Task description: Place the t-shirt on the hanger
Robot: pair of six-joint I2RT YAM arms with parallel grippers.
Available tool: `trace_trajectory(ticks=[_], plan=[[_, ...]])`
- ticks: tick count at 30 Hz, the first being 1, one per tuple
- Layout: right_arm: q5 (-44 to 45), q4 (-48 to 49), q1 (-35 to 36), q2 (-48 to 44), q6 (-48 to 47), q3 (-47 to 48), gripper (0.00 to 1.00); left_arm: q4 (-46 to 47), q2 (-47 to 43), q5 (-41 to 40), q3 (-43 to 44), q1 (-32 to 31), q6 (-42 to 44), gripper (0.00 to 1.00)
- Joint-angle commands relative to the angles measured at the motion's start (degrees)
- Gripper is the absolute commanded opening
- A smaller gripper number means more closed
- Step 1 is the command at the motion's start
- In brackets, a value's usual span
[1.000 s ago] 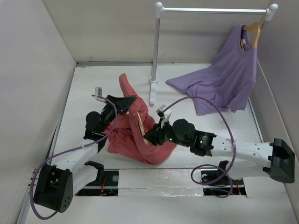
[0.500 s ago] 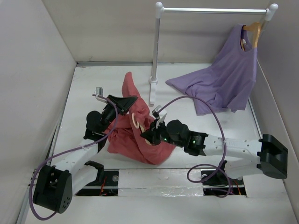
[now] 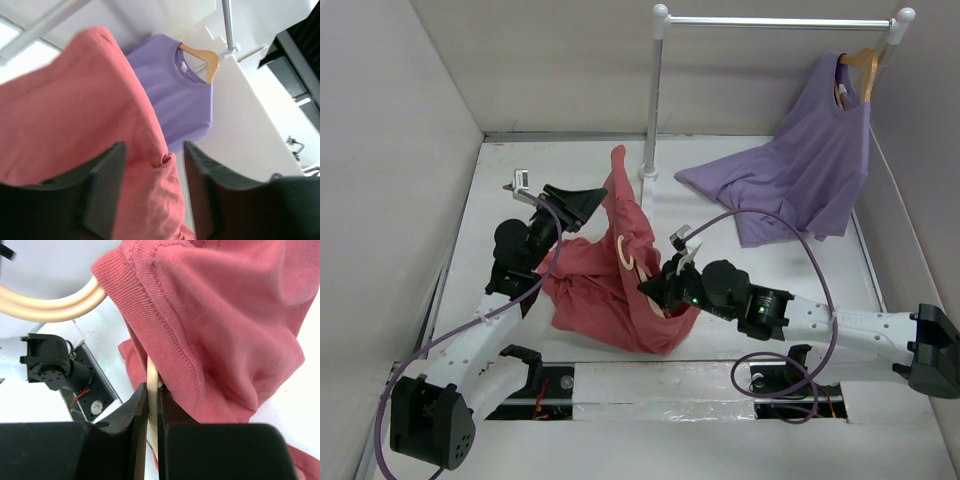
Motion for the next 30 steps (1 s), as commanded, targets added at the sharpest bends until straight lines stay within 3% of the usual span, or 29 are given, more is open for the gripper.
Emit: trace_trajectory(ticks=[1,4,6,8,10,12,14,17,18,21,30], plan=[[2.26,0.31,-0.27,-2.53,-0.25,0.22,0.0,-2.9,-0.83,-1.43,4.17,0.34,5.75,0.48],[1.74,0.04,-0.8,-3.06,-0.16,0.23,0.0,-4.03,-0.4,-0.9,4.96,0.34,6.72,0.55],[0.86,0.48,-2.11,-3.24,-0.34,0.05,0.0,-5.35,-0.31,-0.37,5.49,0.34,8.38,0.52],[-0.37,-0.04,-3.07,-3.94,-0.51,0.14,0.0,-6.41,-0.31,-0.19,5.67,-0.71,10.31,0.42],[-2.99,0.13,-5.27,-4.73,-0.16,-0.13,0.0,-10.45,-0.13,-1.07,6.72,-3.16,15.75,0.19],[-5.64,0.83,-8.16,-5.78,-0.34,-0.48,0.0,-7.33,-0.39,0.93,5.24,-3.18,17.26,0.03],[-9.16,0.49,-9.84,-6.22,-0.34,-0.13,0.0,-2.92,-1.27,4.63,0.85,-3.18,17.18,0.01],[-13.11,-0.13,-11.52,-7.19,-0.34,0.14,0.0,0.52,-2.5,7.53,-1.89,-3.18,19.37,0.21],[-14.16,-0.04,-12.48,-7.28,-0.34,0.22,0.0,3.05,-2.42,8.41,-2.41,-3.18,19.46,0.37],[-16.89,0.13,-13.8,-7.19,0.45,0.05,0.0,5.71,-0.67,11.66,-2.77,-3.18,19.55,0.52],[-21.47,2.42,-15.56,-6.05,1.33,-0.22,0.0,19.67,7.16,20.55,-3.3,-3.7,16.21,0.52]])
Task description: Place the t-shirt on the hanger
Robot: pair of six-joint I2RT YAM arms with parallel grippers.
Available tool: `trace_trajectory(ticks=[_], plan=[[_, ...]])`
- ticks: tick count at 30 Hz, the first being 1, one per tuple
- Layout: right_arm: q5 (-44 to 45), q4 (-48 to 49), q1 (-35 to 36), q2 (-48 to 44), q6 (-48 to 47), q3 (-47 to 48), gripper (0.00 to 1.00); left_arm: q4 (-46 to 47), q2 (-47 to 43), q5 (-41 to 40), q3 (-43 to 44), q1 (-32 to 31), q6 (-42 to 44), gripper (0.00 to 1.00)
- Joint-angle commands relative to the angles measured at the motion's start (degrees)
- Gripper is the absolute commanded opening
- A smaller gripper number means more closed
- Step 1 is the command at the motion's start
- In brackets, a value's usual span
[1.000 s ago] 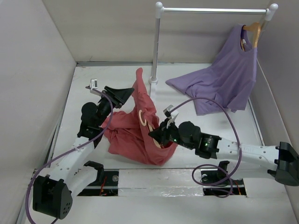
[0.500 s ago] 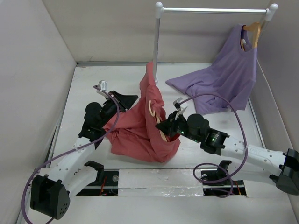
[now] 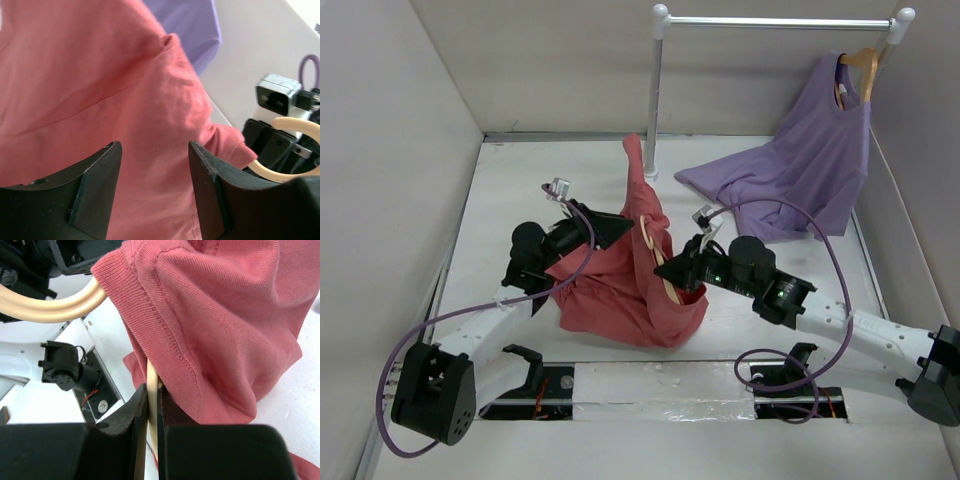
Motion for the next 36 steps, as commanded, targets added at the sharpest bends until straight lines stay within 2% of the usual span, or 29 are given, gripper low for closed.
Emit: trace_trajectory(ticks=[1,6,17,19,21,22,23,24,26,27,30,33,35,36], plan=[[-3.13,5.3,-0.63,-0.34,0.0,0.83,0.0,11.84,0.1,5.03,-0.8,-0.43,-0.44,0.51],[-4.36,5.66,-1.16,0.0,0.26,1.1,0.0,17.01,1.68,6.7,-1.69,-0.43,-1.14,0.48],[-7.7,7.06,-2.22,-0.26,0.88,1.19,0.0,17.73,4.24,7.58,-0.11,-0.43,-1.23,0.39],[-8.14,7.15,-2.22,-0.26,0.88,1.19,0.0,17.82,4.67,7.75,0.59,-0.43,-1.32,0.34],[-8.41,7.5,-2.22,-0.17,1.05,1.01,0.0,18.09,4.85,8.02,0.95,-0.43,-1.32,0.23],[-8.75,7.76,-2.74,0.09,1.05,1.01,0.0,18.35,4.76,7.76,0.69,-0.43,-1.41,0.21],[-9.19,7.68,-2.74,0.18,1.05,1.01,0.0,18.53,4.76,7.58,0.69,-0.43,-1.5,0.21],[-9.37,7.68,-2.74,0.01,1.14,1.1,0.0,17.92,4.76,7.49,0.86,-0.43,-1.41,0.26],[-9.37,7.76,-2.74,-0.08,1.23,0.84,0.0,15.81,4.5,7.05,1.56,-0.43,-0.01,0.37],[-9.46,7.77,-2.74,-0.17,1.23,0.75,0.0,15.19,4.15,6.88,1.56,-0.43,0.08,0.49],[-9.46,7.68,-2.74,-0.17,1.05,0.66,0.0,15.8,4.32,6.88,1.21,-0.43,-0.09,0.6],[-10.16,8.55,-2.74,0.44,1.23,0.48,0.0,18.16,5.29,7.49,1.04,-0.43,-1.23,0.58],[-10.86,8.82,-2.74,0.88,1.23,0.57,0.0,19.49,5.9,7.76,1.21,-0.43,-1.93,0.47],[-10.87,8.91,-2.74,0.88,1.32,0.48,0.0,20.89,6.43,7.84,1.13,-0.43,-2.63,0.37]])
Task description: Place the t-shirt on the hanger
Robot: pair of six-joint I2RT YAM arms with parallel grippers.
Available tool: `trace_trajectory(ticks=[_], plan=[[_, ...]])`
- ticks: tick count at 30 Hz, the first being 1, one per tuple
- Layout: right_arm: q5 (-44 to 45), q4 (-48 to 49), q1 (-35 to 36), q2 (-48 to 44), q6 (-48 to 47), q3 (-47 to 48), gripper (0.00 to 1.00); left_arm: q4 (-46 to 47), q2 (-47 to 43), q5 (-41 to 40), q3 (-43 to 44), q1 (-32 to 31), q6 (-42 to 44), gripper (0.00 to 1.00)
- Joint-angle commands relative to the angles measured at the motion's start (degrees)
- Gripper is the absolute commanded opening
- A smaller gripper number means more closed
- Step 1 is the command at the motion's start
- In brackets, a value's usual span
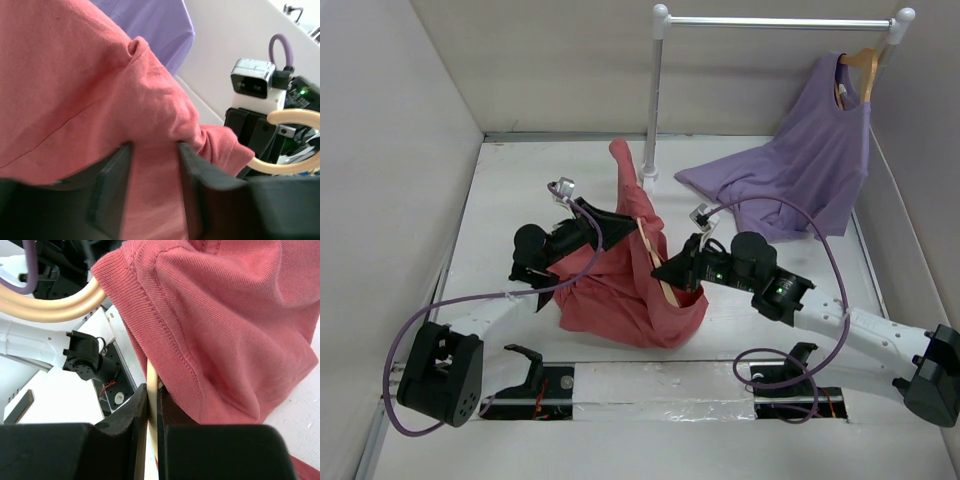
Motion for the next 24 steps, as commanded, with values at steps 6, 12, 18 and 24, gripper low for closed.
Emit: trace_trajectory(ticks=[6,12,18,24], plan=[[-1.97,6.59,-0.98,-0.62,0.14,0.11,0.0,8.48,0.36,0.19,2.79,-0.19,-1.66,0.0],[-1.27,5.8,-1.5,-1.77,-0.04,-0.94,0.0,4.44,-4.99,-5.08,1.03,-0.19,0.53,0.0],[-1.97,5.62,-2.12,-2.03,-0.04,-1.56,0.0,-2.05,-7.82,-5.0,2.34,-0.19,2.81,0.04],[-2.67,5.71,-2.12,-2.12,0.05,-1.21,0.0,-10.23,-6.07,-6.4,5.77,-0.19,5.37,0.42]])
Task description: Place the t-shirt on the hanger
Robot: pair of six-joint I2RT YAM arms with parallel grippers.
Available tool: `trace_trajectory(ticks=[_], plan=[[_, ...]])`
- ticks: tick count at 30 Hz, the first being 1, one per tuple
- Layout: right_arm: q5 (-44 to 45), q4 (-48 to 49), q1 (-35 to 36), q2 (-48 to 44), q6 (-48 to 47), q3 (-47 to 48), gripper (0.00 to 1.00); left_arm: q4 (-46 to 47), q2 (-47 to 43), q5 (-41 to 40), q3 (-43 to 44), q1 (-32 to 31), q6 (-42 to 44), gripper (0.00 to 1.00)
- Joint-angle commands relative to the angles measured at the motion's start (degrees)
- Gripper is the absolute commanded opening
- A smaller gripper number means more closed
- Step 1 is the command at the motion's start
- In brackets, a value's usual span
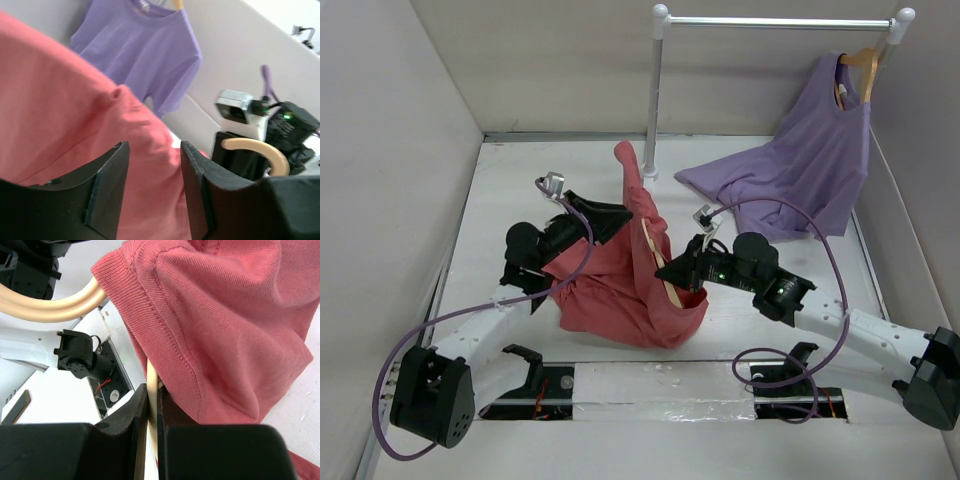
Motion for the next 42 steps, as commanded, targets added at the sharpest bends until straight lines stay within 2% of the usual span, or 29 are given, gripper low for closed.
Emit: trace_trajectory(ticks=[1,7,15,18,20,21,25,32,36,42], plan=[[-1.54,4.99,-0.3,-1.84,-0.23,0.65,0.0,-4.12,0.6,-1.14,3.74,-0.19,2.79,0.42],[-1.8,4.82,-0.3,-2.1,-0.06,0.82,0.0,-8.17,1.84,-6.76,6.91,-0.19,5.43,0.44],[-2.33,4.9,-0.3,-2.19,0.03,0.91,0.0,-1.59,7.36,-3.34,8.58,-0.19,4.55,0.47],[-2.33,4.81,-0.3,-2.36,0.03,0.74,0.0,0.25,8.69,-2.37,8.93,-0.19,3.85,0.4],[-2.33,4.73,-0.3,-2.36,0.03,0.74,0.0,1.14,8.52,-2.54,8.5,-0.19,3.23,0.27],[-2.24,4.73,-0.3,-2.36,0.03,0.74,0.0,1.23,7.99,-2.81,8.41,-0.19,3.23,0.17],[-1.8,4.55,-0.3,-2.27,-0.06,0.56,0.0,0.79,6.06,-4.04,7.88,-0.19,3.5,0.0],[-2.07,3.68,-0.3,-2.36,-0.23,0.47,0.0,0.79,3.86,-7.8,8.4,-0.19,2.44,0.0],[-2.33,1.13,-0.83,-3.59,-0.67,0.39,0.0,-7.61,2.63,-14.75,11.82,-0.19,5.33,0.0],[-2.6,-4.84,-0.83,-7.62,-1.37,0.39,0.0,-15.27,3.59,-22.14,17.89,-0.19,7.71,0.0]])
